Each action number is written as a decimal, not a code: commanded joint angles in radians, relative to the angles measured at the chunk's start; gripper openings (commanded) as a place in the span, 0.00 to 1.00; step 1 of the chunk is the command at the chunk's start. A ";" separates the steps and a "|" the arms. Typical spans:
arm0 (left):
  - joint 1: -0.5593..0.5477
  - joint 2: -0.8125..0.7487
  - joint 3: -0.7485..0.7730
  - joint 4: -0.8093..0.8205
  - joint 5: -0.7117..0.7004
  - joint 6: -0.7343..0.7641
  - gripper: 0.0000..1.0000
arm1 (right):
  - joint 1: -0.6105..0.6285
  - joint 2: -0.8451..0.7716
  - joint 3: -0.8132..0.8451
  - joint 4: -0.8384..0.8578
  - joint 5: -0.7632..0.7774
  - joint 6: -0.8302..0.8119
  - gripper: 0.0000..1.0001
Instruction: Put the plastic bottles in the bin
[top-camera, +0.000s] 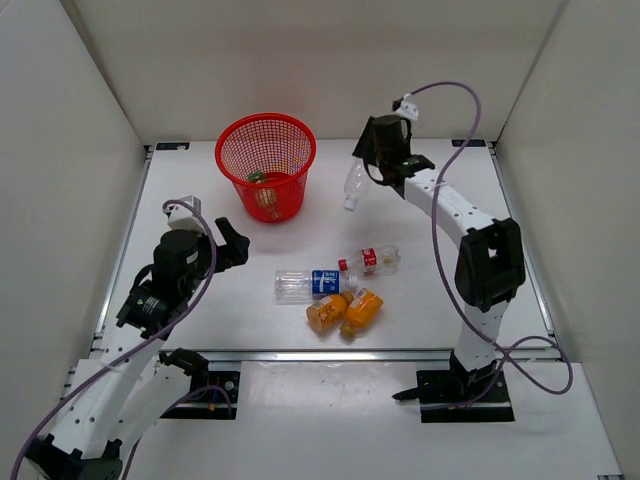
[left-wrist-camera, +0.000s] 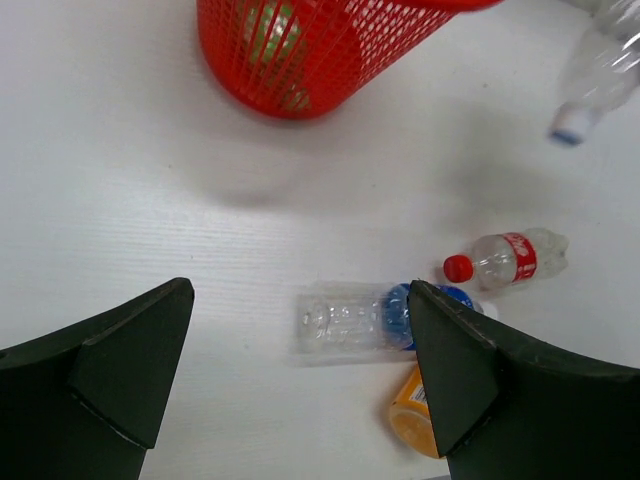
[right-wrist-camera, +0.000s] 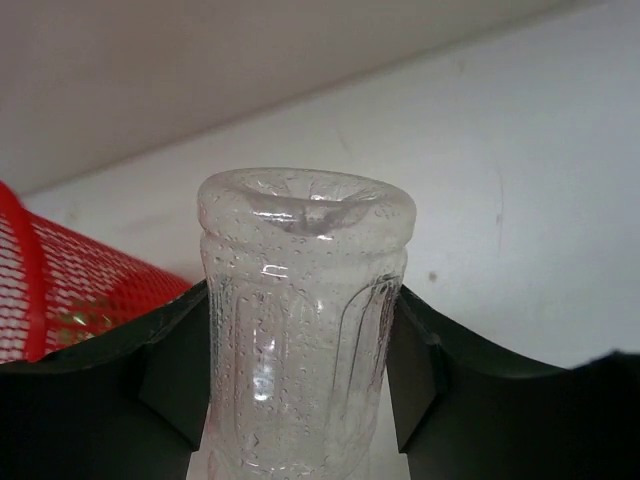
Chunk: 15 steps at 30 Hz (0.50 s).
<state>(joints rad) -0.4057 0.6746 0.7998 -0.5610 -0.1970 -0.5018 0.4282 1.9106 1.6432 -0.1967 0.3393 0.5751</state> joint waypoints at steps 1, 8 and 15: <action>0.027 0.019 -0.042 0.022 0.067 -0.021 0.99 | 0.000 -0.097 0.089 0.231 -0.026 -0.150 0.10; 0.050 0.091 -0.083 0.029 0.120 0.002 0.99 | 0.061 0.034 0.229 0.569 -0.230 -0.334 0.12; 0.068 0.106 -0.120 0.065 0.179 0.025 0.98 | 0.132 0.444 0.830 0.458 -0.465 -0.343 0.17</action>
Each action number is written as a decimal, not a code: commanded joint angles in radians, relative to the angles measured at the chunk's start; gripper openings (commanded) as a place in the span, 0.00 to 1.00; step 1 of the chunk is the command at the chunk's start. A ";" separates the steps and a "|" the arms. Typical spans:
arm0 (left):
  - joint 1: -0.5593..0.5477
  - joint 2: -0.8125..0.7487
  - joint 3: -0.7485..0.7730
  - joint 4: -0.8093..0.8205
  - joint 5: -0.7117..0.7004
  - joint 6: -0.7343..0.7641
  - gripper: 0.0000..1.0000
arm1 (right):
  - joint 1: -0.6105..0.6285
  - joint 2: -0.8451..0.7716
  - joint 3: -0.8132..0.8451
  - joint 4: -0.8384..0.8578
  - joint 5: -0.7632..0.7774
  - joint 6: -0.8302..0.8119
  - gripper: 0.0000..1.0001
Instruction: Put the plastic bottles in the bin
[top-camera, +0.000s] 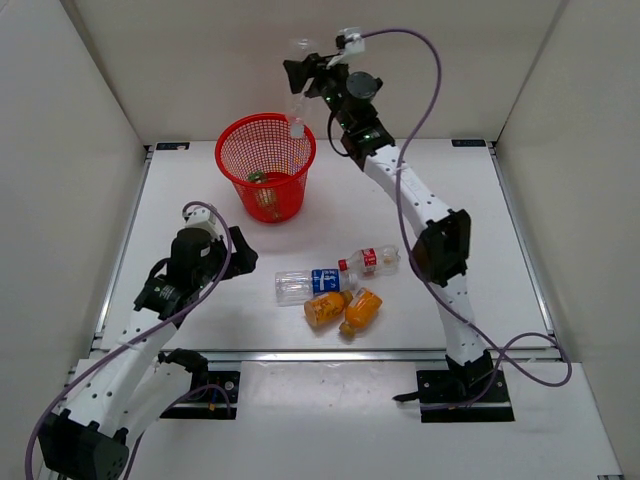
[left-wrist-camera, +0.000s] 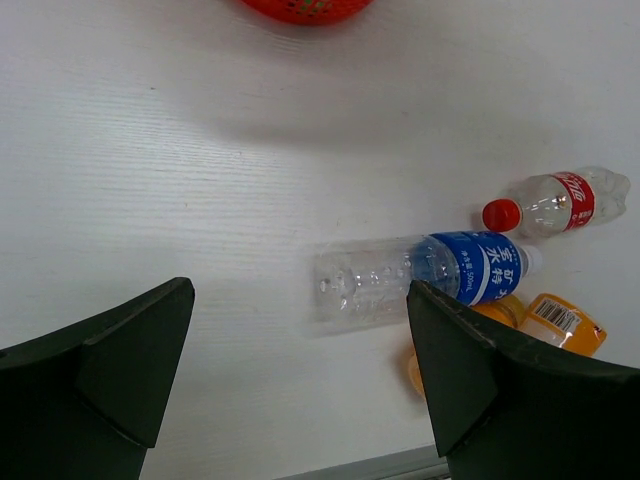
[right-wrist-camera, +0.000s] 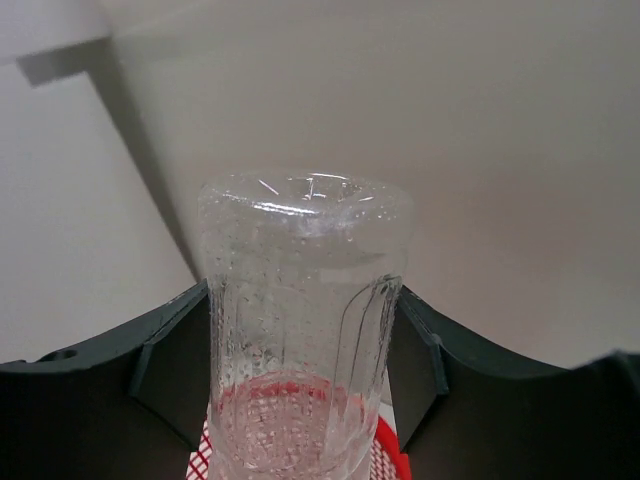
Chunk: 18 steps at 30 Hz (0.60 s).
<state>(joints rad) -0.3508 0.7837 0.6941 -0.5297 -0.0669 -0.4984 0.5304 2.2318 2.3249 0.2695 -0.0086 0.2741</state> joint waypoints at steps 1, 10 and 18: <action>0.012 -0.003 -0.015 0.030 0.047 0.012 0.99 | 0.054 0.135 0.168 -0.015 -0.107 -0.050 0.18; 0.007 0.072 0.039 0.022 0.108 0.093 0.98 | 0.092 0.074 0.012 -0.027 -0.143 -0.064 0.87; -0.096 0.261 0.157 0.022 0.280 0.297 0.99 | 0.039 -0.220 -0.226 -0.268 -0.198 -0.043 0.99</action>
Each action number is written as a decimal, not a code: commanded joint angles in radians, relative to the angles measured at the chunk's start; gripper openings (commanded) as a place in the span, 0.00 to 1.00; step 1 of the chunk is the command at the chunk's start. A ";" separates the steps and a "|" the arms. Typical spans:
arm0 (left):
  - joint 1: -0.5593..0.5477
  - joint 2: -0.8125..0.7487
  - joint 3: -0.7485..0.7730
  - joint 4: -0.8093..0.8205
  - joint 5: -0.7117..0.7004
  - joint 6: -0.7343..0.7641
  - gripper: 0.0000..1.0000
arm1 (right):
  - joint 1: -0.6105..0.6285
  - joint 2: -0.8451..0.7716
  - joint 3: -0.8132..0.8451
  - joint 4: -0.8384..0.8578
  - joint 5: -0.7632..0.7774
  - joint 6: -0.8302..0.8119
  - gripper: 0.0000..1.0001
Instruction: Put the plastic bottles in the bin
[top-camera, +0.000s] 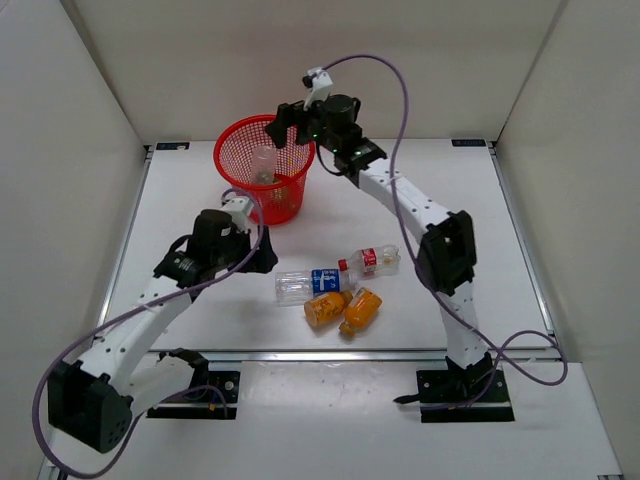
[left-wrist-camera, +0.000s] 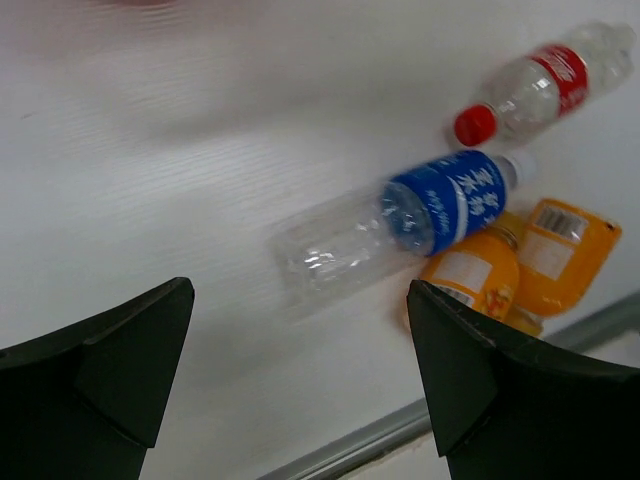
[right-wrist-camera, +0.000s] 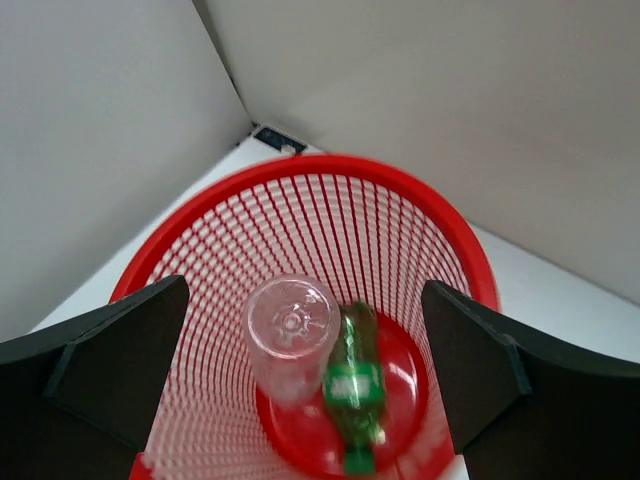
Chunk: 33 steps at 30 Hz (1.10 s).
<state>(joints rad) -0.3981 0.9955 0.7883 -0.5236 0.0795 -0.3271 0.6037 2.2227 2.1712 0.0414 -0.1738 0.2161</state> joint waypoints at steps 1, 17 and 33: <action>-0.070 0.064 0.084 0.025 0.173 0.144 0.99 | -0.039 -0.275 -0.108 -0.070 -0.064 0.011 1.00; -0.127 0.486 0.144 0.186 0.376 0.376 0.99 | -0.384 -1.023 -0.985 -0.360 -0.384 0.092 0.96; -0.202 0.652 0.172 0.220 0.198 0.370 0.97 | -0.602 -1.325 -1.353 -0.319 -0.474 0.210 0.93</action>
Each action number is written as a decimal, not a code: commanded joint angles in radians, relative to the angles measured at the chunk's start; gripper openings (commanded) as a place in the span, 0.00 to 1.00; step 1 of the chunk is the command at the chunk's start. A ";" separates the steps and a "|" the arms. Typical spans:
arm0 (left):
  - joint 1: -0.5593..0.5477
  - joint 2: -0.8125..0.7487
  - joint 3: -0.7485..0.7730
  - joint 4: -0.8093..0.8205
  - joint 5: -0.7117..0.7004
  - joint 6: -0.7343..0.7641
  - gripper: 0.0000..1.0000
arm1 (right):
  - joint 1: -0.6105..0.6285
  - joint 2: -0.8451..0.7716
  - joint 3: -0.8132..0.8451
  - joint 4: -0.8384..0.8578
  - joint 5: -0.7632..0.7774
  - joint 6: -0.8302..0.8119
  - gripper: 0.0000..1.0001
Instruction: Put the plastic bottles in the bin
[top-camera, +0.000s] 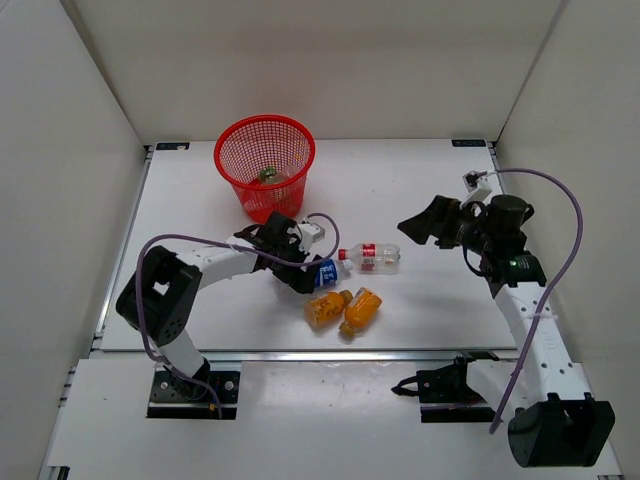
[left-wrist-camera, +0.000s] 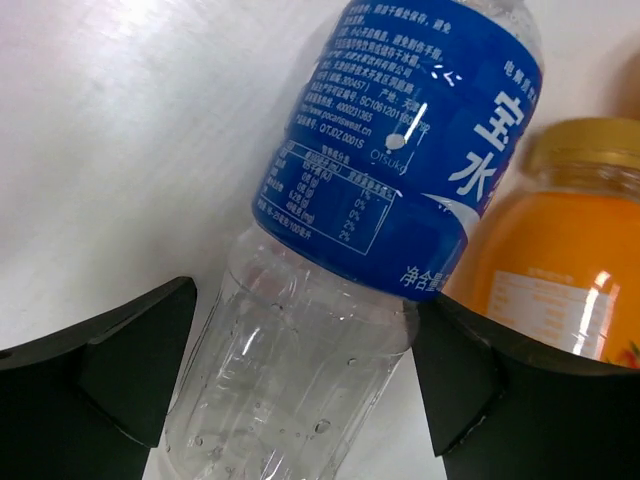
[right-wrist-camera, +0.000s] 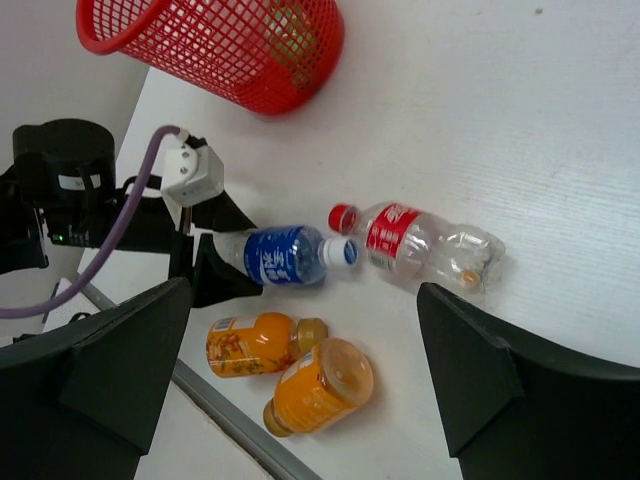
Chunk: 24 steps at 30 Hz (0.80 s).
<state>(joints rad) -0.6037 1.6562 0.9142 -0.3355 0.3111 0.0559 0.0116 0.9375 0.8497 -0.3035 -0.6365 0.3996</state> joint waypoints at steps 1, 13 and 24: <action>-0.008 -0.009 0.049 0.021 -0.076 0.002 0.95 | -0.010 -0.048 -0.049 0.020 -0.018 0.025 0.93; -0.044 -0.273 -0.054 0.049 -0.158 0.018 0.68 | -0.010 -0.105 -0.149 0.020 0.132 0.022 0.94; 0.004 -0.627 0.008 0.226 -0.340 -0.157 0.69 | 0.036 0.309 0.058 0.295 -0.046 -0.390 0.95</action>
<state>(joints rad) -0.6266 1.0599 0.8742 -0.2348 0.0887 -0.0090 0.0647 1.1961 0.8597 -0.1856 -0.5774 0.1070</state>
